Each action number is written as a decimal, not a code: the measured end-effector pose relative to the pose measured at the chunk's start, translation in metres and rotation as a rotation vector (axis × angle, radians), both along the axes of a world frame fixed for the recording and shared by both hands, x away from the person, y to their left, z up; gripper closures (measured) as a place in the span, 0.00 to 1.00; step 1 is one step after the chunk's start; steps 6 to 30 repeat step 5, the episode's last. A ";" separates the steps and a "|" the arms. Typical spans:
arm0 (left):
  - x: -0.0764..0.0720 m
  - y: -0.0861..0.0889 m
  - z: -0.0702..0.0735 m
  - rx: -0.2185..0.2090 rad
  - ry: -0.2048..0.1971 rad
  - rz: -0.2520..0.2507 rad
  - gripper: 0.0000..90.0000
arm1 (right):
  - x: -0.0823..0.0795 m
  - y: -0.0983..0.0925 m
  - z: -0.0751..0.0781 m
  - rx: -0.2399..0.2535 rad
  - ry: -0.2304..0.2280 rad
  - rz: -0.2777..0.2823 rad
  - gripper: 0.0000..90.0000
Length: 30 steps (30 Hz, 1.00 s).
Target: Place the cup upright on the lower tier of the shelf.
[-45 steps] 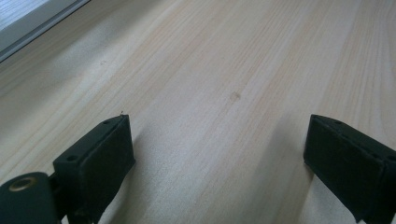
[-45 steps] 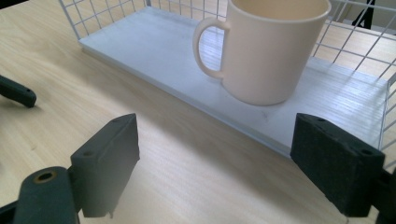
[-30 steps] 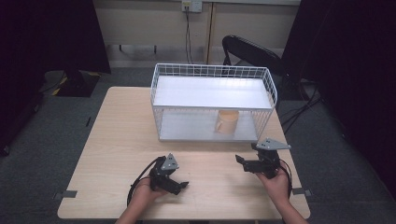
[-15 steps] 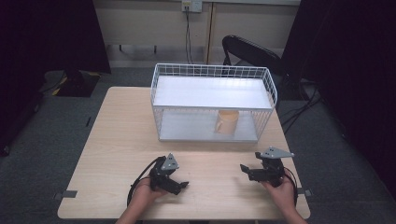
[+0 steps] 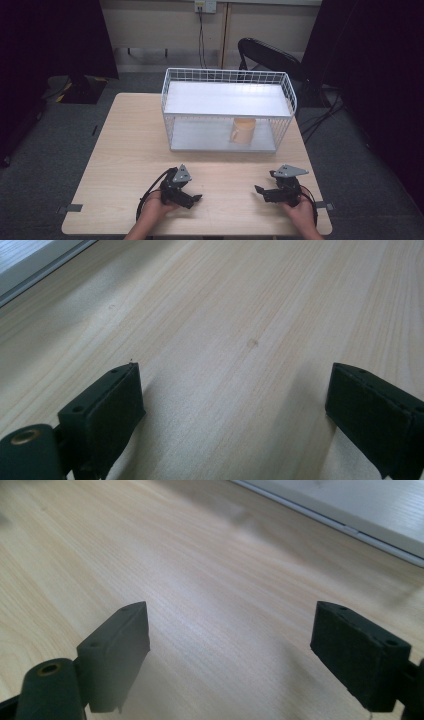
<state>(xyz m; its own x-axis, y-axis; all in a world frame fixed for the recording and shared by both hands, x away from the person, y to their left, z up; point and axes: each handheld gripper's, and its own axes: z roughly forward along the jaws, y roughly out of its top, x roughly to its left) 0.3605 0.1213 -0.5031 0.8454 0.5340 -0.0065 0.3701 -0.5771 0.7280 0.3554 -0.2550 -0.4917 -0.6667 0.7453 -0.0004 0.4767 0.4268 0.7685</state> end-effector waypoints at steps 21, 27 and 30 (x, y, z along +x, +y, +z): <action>0.000 0.000 0.000 -0.002 0.001 0.002 0.09 | 0.000 0.001 -0.004 -0.020 0.003 0.012 0.17; 0.000 0.000 0.000 -0.002 0.001 0.002 0.09 | 0.000 0.001 -0.004 -0.020 0.003 0.012 0.17; 0.000 0.000 0.000 -0.002 0.001 0.002 0.09 | 0.000 0.001 -0.004 -0.020 0.003 0.012 0.17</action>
